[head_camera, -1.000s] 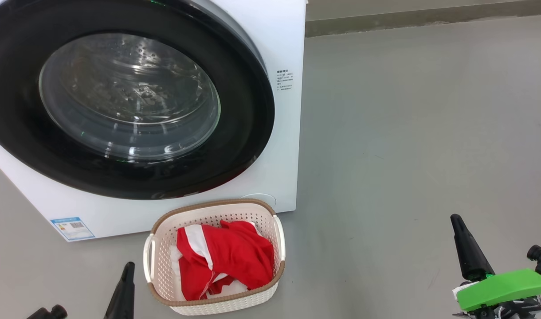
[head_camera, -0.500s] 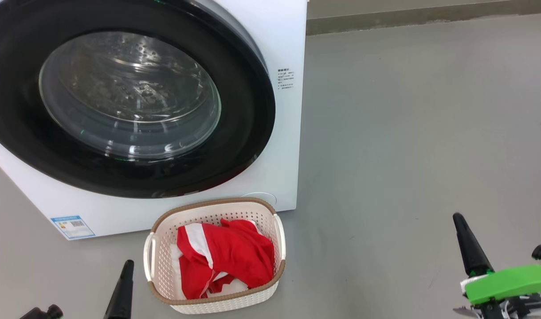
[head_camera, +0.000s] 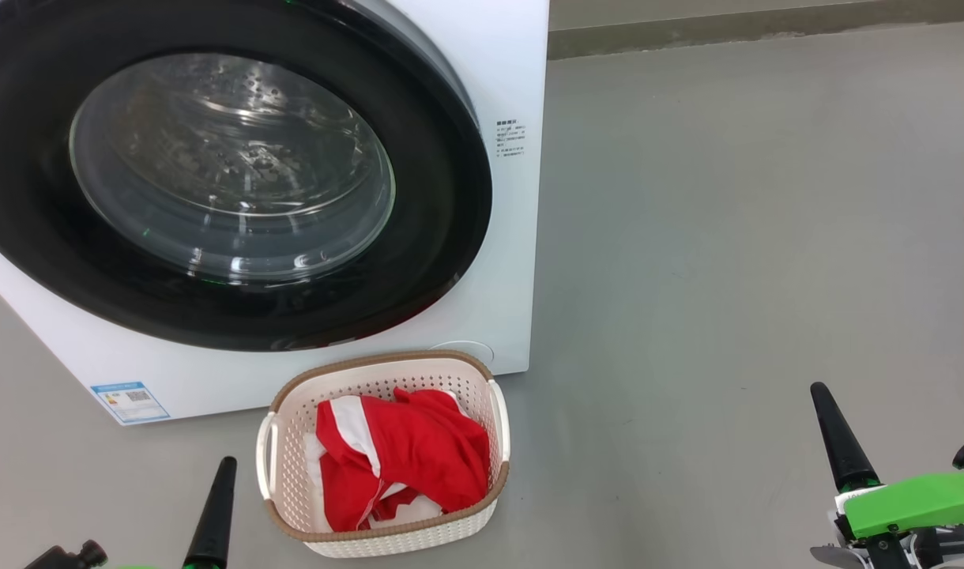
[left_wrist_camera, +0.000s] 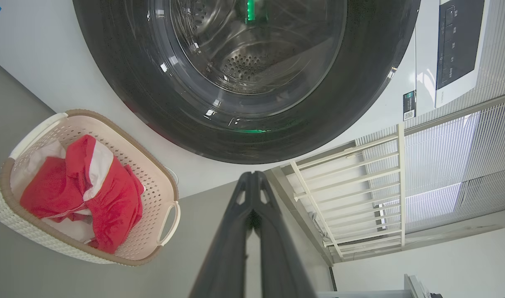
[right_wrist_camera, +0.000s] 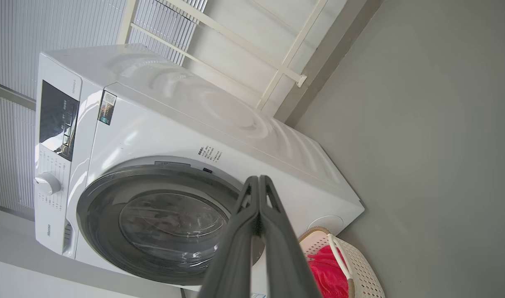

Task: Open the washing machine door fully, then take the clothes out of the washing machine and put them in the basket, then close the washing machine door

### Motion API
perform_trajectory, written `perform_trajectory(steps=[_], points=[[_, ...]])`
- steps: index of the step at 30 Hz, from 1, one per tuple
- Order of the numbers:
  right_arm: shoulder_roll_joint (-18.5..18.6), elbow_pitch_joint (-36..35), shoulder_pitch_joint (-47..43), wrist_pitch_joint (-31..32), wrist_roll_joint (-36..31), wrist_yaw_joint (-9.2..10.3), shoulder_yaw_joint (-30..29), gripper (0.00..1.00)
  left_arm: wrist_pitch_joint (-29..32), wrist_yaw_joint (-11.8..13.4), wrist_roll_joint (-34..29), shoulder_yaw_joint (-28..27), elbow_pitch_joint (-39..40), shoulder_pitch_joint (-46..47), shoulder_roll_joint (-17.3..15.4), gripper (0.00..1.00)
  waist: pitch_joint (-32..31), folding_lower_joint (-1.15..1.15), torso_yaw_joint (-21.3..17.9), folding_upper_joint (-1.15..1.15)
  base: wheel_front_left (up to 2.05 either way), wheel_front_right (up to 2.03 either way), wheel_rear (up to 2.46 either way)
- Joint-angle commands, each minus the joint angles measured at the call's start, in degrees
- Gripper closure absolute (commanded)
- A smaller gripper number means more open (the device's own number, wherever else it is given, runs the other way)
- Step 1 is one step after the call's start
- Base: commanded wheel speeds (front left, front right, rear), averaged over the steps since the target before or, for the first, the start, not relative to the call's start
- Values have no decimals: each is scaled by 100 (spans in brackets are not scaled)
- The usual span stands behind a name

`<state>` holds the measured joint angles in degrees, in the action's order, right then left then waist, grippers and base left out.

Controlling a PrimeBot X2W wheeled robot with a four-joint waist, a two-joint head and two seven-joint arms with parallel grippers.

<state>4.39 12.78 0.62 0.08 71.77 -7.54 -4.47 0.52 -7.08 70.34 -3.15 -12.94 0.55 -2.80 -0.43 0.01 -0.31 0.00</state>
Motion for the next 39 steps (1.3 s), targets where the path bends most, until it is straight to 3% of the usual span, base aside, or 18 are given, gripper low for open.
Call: perform_trajectory(steps=[1, 33, 39], points=[[39, -123, 344, 40, 177, 4, 58, 100, 62, -30, 180, -167, 105, 304, -52, 100, 3, 0, 2, 0, 0, 0, 0], [-105, 119, 549, 589, 2075, 5, -145, 100, 592, -41, 2170, -335, -109, 562, -14, 100, 60, 0, 31, 0, 0, 0, 0], [-110, 121, 551, 597, 2084, 5, -152, 100, 596, -41, 2183, -337, -110, 564, -13, 100, 60, 0, 31, 0, 0, 0, 0]])
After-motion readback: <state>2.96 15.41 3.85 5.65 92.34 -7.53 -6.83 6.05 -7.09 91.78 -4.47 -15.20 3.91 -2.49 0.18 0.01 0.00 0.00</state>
